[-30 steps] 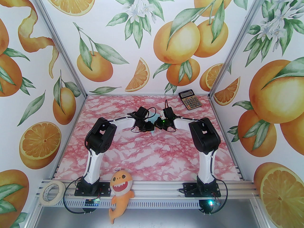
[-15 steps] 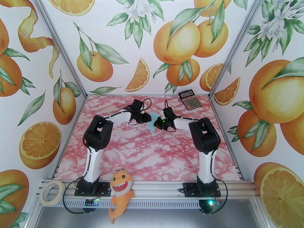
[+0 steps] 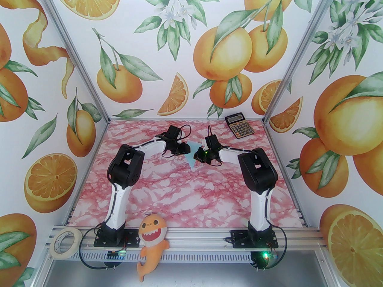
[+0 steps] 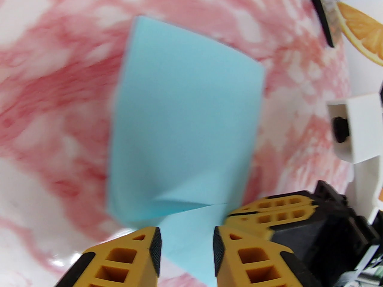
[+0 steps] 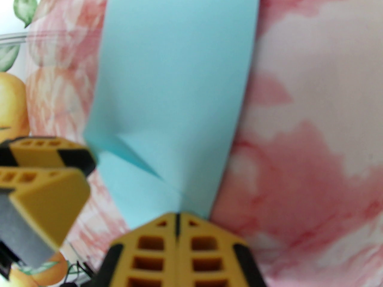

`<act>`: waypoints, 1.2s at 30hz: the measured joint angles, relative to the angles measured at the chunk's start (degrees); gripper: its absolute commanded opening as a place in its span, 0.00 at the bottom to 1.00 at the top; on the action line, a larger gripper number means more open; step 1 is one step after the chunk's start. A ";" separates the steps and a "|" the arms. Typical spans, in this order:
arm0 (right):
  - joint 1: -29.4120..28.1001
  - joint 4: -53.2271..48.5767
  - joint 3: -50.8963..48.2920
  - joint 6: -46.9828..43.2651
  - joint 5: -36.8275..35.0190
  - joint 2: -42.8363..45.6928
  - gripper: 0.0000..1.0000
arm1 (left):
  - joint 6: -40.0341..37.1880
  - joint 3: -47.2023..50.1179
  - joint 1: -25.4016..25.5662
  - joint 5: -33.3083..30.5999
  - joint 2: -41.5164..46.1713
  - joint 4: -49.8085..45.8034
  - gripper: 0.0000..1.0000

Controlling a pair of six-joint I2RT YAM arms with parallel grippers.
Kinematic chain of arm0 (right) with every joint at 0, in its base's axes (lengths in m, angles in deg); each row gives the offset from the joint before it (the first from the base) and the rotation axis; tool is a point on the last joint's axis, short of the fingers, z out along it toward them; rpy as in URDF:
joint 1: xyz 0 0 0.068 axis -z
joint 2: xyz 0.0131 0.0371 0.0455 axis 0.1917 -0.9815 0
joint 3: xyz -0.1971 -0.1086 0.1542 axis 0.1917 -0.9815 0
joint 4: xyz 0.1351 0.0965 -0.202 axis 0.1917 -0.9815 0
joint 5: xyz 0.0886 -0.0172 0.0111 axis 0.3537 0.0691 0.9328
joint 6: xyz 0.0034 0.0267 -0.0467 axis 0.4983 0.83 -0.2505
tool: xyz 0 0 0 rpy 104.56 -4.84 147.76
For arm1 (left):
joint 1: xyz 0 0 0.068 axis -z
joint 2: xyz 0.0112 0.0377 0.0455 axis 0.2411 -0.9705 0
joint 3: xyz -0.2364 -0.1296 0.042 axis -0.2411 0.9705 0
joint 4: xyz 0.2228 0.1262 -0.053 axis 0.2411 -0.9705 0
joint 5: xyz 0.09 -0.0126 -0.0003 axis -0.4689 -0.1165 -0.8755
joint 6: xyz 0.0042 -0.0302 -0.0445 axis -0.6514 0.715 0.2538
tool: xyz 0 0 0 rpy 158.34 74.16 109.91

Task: Fold a paper plane with a square sheet of paper (fold left side to right side)

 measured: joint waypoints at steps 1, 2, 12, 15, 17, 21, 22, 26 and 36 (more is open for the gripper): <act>0.00 -0.02 0.00 0.00 0.00 0.00 0.02 | 0.00 0.11 -0.24 -0.37 0.00 -0.24 0.37; 0.00 -0.02 0.00 0.00 0.00 0.00 0.02 | -0.02 0.20 -0.44 -0.76 0.00 -0.33 0.36; 0.00 -0.02 0.00 0.00 0.00 0.00 0.02 | 0.24 0.42 -0.92 -0.37 -0.02 -0.35 0.30; 0.00 -0.02 0.00 0.00 0.00 0.00 0.02 | 0.20 0.31 -0.85 0.28 -0.07 -0.22 0.22; 0.00 -0.02 0.00 0.00 0.00 0.00 0.02 | 0.39 -0.04 -0.74 0.72 -0.20 -0.22 0.18; 0.00 -0.02 0.00 0.00 0.00 0.00 0.02 | 0.44 -0.85 -0.48 1.11 -0.57 0.13 0.14; 0.00 -0.02 0.00 0.00 0.00 0.00 0.02 | 0.44 -1.03 -0.44 1.14 -0.61 0.22 0.14; 0.00 -0.02 0.00 0.00 0.00 0.00 0.02 | 0.48 -2.19 -0.15 1.62 -0.94 0.24 0.12; 0.00 -0.02 0.00 0.00 0.00 0.00 0.02 | 1.18 -4.15 1.27 2.43 -1.90 0.42 0.09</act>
